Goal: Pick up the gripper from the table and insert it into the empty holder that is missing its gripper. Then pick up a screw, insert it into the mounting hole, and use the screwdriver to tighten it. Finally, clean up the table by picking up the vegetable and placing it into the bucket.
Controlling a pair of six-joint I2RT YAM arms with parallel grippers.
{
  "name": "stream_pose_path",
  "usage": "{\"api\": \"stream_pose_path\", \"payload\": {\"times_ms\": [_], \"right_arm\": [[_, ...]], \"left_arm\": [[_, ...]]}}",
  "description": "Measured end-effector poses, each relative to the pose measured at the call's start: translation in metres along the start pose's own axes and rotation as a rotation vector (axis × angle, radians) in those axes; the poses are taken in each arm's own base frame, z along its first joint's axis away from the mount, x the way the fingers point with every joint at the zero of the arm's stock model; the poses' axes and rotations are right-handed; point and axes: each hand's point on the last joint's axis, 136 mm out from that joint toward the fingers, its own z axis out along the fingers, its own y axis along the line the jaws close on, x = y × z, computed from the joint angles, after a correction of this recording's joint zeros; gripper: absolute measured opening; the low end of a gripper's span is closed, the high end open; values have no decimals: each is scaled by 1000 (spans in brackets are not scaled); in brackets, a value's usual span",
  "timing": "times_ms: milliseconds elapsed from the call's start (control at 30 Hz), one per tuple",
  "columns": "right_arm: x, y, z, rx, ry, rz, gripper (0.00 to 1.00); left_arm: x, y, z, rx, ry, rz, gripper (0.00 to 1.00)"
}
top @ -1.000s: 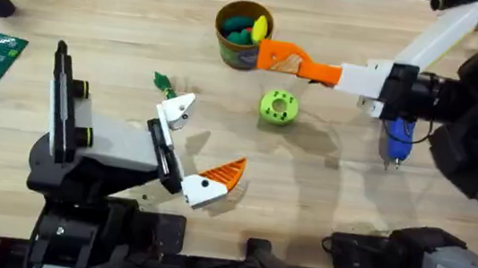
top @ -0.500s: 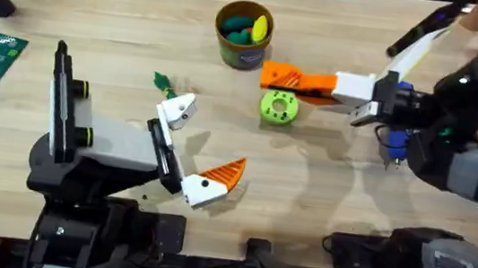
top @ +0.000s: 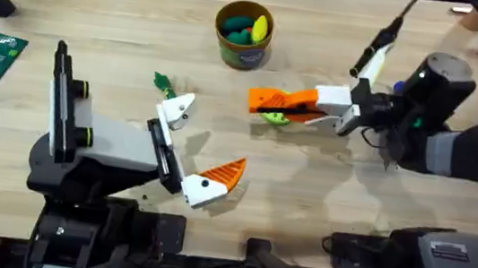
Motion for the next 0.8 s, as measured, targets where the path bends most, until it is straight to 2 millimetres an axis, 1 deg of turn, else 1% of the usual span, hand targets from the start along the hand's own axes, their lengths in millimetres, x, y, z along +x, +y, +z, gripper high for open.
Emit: {"api": "stream_pose_path", "payload": {"times_ms": [133, 300, 600, 667, 800], "right_arm": [[3, 4, 7, -5, 34, -18, 18], [4, 3, 7, -6, 39, -7, 18], [3, -21, 17, -8, 76, 64, 18], [3, -19, 20, -16, 84, 36, 18], [4, -7, 23, -33, 98, -32, 18]], "left_arm": [[0, 0, 0, 0, 0, 0, 986], [0, 0, 0, 0, 0, 0, 986], [0, 0, 0, 0, 0, 0, 986], [0, 0, 0, 0, 0, 0, 986], [0, 0, 0, 0, 0, 0, 986]]}}
